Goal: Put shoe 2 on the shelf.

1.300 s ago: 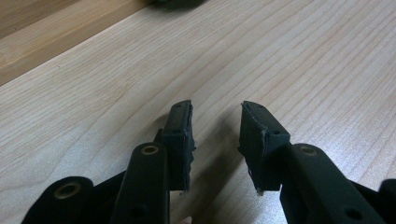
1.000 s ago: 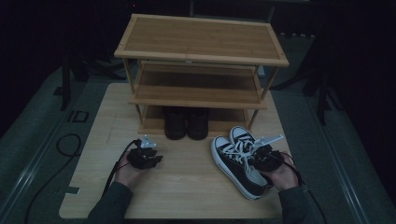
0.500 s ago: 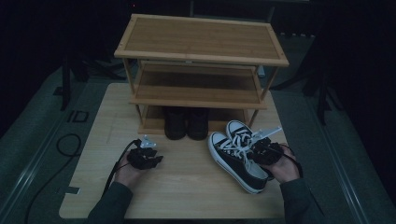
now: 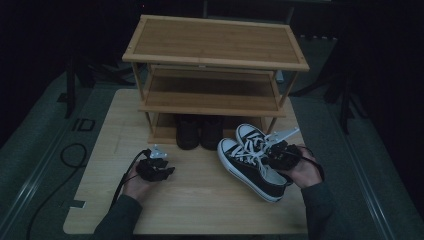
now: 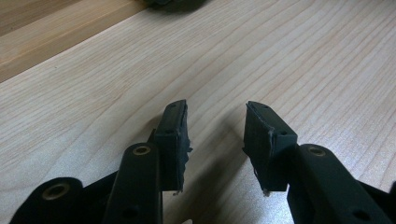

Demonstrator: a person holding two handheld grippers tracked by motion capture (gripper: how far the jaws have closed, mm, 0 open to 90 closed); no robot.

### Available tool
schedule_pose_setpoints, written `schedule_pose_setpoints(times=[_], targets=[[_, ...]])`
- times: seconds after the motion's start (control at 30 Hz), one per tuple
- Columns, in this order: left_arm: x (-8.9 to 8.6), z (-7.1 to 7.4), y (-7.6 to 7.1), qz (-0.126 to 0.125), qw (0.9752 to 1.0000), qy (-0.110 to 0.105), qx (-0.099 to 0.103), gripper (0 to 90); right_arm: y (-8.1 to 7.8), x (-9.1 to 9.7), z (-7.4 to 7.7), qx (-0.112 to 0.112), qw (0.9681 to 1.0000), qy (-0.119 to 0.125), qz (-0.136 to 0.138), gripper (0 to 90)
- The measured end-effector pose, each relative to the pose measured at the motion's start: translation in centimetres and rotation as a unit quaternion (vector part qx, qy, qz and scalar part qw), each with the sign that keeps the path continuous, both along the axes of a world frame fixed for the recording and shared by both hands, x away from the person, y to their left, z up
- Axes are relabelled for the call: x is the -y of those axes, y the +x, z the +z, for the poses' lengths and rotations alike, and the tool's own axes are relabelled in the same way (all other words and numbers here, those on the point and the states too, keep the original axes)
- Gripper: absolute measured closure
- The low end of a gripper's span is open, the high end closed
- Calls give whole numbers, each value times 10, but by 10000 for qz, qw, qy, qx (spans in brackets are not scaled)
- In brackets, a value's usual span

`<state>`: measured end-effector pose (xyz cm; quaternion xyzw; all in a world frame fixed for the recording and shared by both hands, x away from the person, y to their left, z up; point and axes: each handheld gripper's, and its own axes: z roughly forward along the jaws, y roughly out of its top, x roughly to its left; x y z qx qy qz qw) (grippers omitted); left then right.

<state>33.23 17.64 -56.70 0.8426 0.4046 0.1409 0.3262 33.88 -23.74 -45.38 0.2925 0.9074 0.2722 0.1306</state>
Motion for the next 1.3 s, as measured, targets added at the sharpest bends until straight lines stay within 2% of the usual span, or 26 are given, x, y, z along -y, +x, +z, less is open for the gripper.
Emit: schedule_pose_setpoints(times=[0.3, 0.63, 0.83, 1.3], targets=[[-1, 0, 0, -4, 10000, -34, -10, 596, 2, -6, 13, 70, 9999, -7, 128, 836], [-1, 0, 0, -4, 10000, -52, -26, 588, 3, -12, 27, 155, 9991, 15, 393, 832], [-1, 0, 0, -11, 10000, -51, -40, 588, 3, -17, 35, 219, 9984, -88, 513, 831], [-1, 0, 1, -10, 10000, -75, -50, 584, -5, -26, 48, 281, 9964, -7, 800, 830]])
